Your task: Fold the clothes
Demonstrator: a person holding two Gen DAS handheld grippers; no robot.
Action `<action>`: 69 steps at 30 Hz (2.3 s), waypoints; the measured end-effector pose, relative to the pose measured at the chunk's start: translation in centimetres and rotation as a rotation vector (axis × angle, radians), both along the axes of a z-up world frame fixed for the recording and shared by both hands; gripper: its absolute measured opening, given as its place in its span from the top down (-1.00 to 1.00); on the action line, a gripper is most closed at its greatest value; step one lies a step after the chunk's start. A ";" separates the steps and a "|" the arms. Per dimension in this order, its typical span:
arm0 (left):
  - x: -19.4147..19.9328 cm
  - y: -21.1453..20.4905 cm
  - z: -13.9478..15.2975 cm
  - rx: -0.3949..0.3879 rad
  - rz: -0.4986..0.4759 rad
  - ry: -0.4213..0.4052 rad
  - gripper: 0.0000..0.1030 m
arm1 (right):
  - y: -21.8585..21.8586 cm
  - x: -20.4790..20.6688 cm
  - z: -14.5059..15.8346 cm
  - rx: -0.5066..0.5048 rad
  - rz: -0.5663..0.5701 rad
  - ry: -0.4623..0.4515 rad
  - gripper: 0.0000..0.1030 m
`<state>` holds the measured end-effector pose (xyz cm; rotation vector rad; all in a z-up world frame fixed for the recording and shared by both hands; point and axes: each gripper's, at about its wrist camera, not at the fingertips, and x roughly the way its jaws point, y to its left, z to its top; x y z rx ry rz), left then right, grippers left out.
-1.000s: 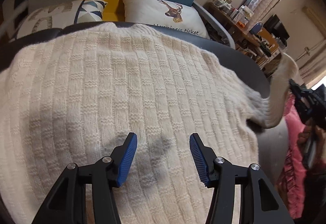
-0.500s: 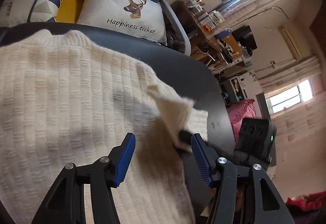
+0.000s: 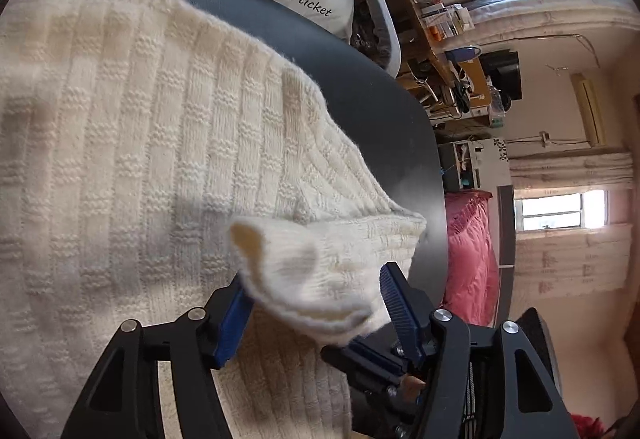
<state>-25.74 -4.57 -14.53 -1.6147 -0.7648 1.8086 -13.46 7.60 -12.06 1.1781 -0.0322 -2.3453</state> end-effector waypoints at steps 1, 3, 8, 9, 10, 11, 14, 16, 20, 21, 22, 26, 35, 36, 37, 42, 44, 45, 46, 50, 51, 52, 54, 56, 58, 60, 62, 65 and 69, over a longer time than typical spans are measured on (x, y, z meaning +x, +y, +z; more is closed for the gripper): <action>-0.1 0.2 -0.2 -0.020 0.000 0.010 0.21 | 0.4 0.1 -0.2 -0.011 -0.014 -0.004 0.92; 0.0 0.2 -0.9 -0.064 0.007 0.018 0.69 | 1.1 0.4 -0.5 -0.032 -0.043 -0.012 0.86; 0.6 -0.3 -2.1 -0.132 0.038 0.064 0.82 | 2.9 1.2 -1.4 -0.087 -0.115 -0.031 0.57; 0.8 -0.4 -1.7 -0.122 0.042 0.090 0.83 | 3.9 1.8 -1.5 -0.124 -0.137 -0.043 0.58; 0.9 -0.5 -1.2 -0.115 0.040 0.116 0.83 | 5.0 2.4 -1.7 -0.177 -0.158 -0.065 0.58; 0.9 -0.5 -0.4 -0.105 0.038 0.140 0.83 | 6.1 3.0 -2.0 -0.230 -0.179 -0.087 0.57; 0.7 -0.3 2.2 -0.071 0.036 0.210 0.83 | 9.6 4.6 -3.1 -0.426 -0.259 -0.151 0.56; 0.3 -0.3 4.4 -0.038 0.040 0.251 0.83 | 11.8 5.4 -4.0 -0.598 -0.319 -0.202 0.51; -0.7 0.1 7.5 -0.048 0.027 0.308 0.83 | 13.7 6.2 -5.3 -0.809 -0.397 -0.232 0.46; -1.0 0.3 8.0 -0.064 0.023 0.319 0.83 | 13.8 6.2 -5.6 -0.840 -0.416 -0.241 0.46; -1.2 0.3 8.3 -0.073 0.024 0.325 0.83 | 13.9 6.1 -5.8 -0.860 -0.442 -0.249 0.46; -2.0 -0.1 10.0 -0.069 0.055 0.349 0.83 | 14.6 5.9 -6.3 -0.904 -0.543 -0.251 0.46; -3.2 -1.3 13.6 -0.096 0.072 0.414 0.83 | 11.6 3.1 -4.9 -0.466 -0.599 -0.193 0.43; -3.1 -1.5 13.8 -0.090 0.076 0.419 0.83 | 11.3 2.7 -5.0 -0.459 -0.602 -0.193 0.46; -3.1 -1.7 14.0 -0.083 0.081 0.424 0.83 | 11.1 2.3 -5.1 -0.428 -0.617 -0.194 0.46; -2.7 -3.5 15.3 -0.050 0.108 0.455 0.83 | 11.3 1.1 -5.9 -0.428 -0.673 -0.207 0.46; -2.6 -4.1 16.0 -0.040 0.111 0.469 0.83 | 11.6 0.7 -6.0 -0.435 -0.699 -0.206 0.46; -2.5 -4.5 16.4 -0.034 0.114 0.477 0.83 | 11.7 0.4 -6.0 -0.441 -0.709 -0.204 0.46; -2.4 -4.9 16.8 -0.028 0.117 0.485 0.83 | 11.9 0.1 -6.0 -0.447 -0.720 -0.203 0.46; -2.1 -6.5 18.1 -0.027 0.132 0.519 0.84 | 12.0 -1.5 -5.9 -0.450 -0.730 -0.195 0.46; -2.1 -6.8 18.2 -0.030 0.135 0.522 0.84 | 12.0 -1.9 -5.8 -0.447 -0.730 -0.193 0.46; -2.0 -7.2 18.4 -0.037 0.136 0.524 0.84 | 11.9 -2.4 -5.7 -0.443 -0.729 -0.190 0.46; -1.9 -8.2 18.2 -0.046 0.145 0.526 0.84 | 11.7 -3.0 -5.5 -0.416 -0.723 -0.178 0.46; -1.7 -9.4 18.0 -0.052 0.161 0.526 0.84 | 11.3 -3.8 -5.5 -0.396 -0.711 -0.180 0.46; -1.5 -10.6 17.8 -0.055 0.178 0.528 0.84 | 11.0 -4.1 -5.5 -0.371 -0.701 -0.178 0.46; -1.1 -12.3 17.4 -0.055 0.204 0.531 0.84 | 10.8 -4.0 -5.4 -0.345 -0.688 -0.178 0.46; -0.6 -14.5 16.9 -0.050 0.243 0.536 0.85 | 10.4 -4.3 -5.3 -0.308 -0.674 -0.176 0.46; -0.2 -16.8 14.5 -0.094 0.263 0.495 0.85 | 9.7 -4.6 -5.3 -0.249 -0.641 -0.172 0.56; 0.4 -19.7 11.2 -0.155 0.286 0.436 0.85 | 8.7 -4.7 -5.2 -0.159 -0.594 -0.164 0.57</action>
